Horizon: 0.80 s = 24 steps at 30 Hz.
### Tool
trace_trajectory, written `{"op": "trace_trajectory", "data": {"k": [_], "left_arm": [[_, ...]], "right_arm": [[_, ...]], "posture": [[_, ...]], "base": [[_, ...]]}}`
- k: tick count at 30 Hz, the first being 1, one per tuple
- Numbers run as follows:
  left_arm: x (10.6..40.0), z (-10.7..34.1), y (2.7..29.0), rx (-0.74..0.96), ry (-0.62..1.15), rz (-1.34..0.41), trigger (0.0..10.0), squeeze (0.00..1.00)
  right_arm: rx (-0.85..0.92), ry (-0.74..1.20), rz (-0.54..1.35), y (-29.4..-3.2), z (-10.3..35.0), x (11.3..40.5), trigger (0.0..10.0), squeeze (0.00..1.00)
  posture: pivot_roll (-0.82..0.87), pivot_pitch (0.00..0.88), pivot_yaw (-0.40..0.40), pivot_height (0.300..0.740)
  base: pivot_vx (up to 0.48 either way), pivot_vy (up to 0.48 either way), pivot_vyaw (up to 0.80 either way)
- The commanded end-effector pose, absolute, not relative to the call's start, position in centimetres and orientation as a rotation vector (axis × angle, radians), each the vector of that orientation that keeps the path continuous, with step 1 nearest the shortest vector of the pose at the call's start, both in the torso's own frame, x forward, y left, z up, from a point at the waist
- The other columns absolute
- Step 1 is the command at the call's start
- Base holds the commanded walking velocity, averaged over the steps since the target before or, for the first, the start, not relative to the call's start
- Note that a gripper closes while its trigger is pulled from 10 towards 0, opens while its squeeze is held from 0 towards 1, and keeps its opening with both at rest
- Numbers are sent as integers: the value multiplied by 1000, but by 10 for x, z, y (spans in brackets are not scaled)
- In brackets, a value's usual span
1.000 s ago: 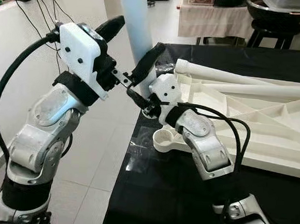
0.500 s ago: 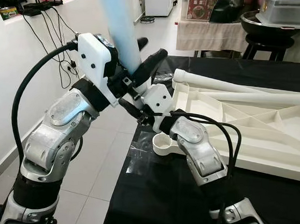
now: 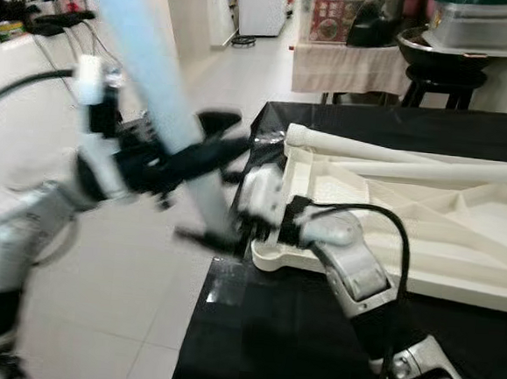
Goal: Building children table
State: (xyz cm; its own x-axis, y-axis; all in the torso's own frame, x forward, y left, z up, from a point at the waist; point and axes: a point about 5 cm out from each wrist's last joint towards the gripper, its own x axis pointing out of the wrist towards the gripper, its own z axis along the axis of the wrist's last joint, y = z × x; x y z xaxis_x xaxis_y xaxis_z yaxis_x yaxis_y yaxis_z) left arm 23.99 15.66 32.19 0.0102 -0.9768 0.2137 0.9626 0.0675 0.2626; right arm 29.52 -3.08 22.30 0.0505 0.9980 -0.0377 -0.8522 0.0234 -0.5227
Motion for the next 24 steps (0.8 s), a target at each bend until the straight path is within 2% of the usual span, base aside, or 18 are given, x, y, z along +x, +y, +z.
{"op": "trace_trajectory", "data": {"k": [1, 2, 3, 4, 8, 12, 23, 24], "left_arm": [[224, 316, 143, 10, -331, -1768, 0, 0], [223, 316, 142, 29, -315, -1798, 0, 0], [223, 316, 142, 29, -315, -1798, 0, 0], [221, 316, 142, 40, -308, -1828, 0, 0], [220, 317, 141, 54, -306, -1850, 0, 0], [215, 311, 138, 67, -268, -1914, 0, 0], [213, 306, 138, 68, -240, -1940, 0, 0], [226, 306, 136, 35, -275, -1780, 10000, 1000]], "right_arm": [[-477, -359, 1463, -36, 221, 300, 10000, 0], [-505, -320, 1496, -37, 216, 298, 5804, 0], [-505, -320, 1496, -37, 216, 298, 5804, 0], [-510, -281, 1518, -40, 211, 296, 0, 0], [-504, -256, 1533, -41, 208, 295, 0, 0], [-403, -230, 1500, -45, 210, 299, 0, 0], [-403, -213, 1482, -47, 207, 302, 0, 0], [-403, -202, 1428, -47, 206, 307, 0, 0]], "posture": [[-75, 10, 97, 740], [-79, 16, 94, 740], [-79, 16, 94, 740], [-84, 21, 93, 740], [-86, 25, 92, 740], [-97, 38, 91, 740], [-93, 51, 86, 740], [-86, 73, 84, 740]], "base": [[0, 0, 0], [0, 0, 0], [0, 0, 0], [0, 0, 0], [0, 0, 0], [0, 0, 0], [0, 0, 0], [0, 0, 0]]}}
